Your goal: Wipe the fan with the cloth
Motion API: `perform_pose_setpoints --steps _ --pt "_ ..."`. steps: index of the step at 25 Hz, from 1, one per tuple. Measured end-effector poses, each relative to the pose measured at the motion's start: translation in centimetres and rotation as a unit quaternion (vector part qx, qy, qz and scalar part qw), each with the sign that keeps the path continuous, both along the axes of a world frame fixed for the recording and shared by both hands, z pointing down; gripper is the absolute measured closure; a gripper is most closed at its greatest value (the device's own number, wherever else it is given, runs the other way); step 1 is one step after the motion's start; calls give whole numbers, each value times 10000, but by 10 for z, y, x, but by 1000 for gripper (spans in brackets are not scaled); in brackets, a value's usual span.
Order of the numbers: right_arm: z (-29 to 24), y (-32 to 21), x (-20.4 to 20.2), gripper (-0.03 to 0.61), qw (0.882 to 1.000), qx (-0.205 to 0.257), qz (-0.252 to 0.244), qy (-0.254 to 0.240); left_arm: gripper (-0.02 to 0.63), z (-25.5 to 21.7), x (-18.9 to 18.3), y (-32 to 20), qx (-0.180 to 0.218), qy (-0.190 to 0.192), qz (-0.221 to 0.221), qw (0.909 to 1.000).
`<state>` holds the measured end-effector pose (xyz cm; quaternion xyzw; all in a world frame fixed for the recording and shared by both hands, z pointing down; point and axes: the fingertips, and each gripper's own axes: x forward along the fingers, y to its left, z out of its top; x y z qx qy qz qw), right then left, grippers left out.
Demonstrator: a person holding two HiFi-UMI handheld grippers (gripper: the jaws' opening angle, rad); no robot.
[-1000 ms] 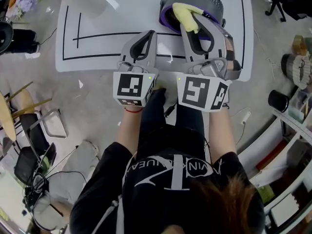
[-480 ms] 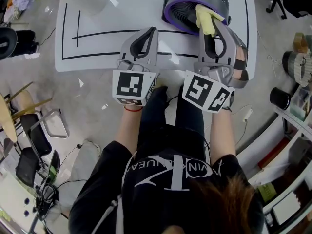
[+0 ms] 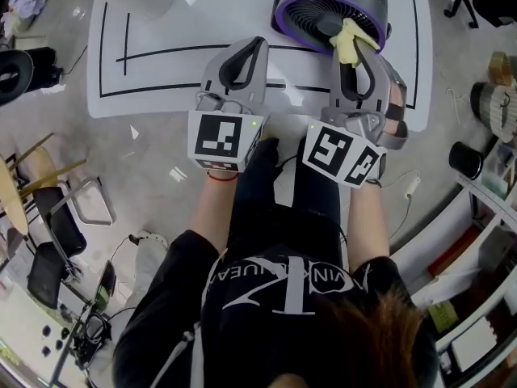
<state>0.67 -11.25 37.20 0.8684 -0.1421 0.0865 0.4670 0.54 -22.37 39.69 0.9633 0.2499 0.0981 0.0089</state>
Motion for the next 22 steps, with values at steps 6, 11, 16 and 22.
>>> perform_pose_setpoints --steps 6,11,16,22 --pt "11 -4 -1 492 9995 249 86 -161 603 6 2 -8 -60 -61 -71 9999" --pt "20 -10 -3 492 9985 434 100 -331 603 7 2 -13 -99 -84 -117 9998" --pt "27 -20 -4 495 9981 433 -2 -438 603 4 3 -13 -132 -61 -123 9998" --pt "31 -42 -1 497 9981 273 -272 -476 603 4 4 -19 -176 -59 -139 9997"
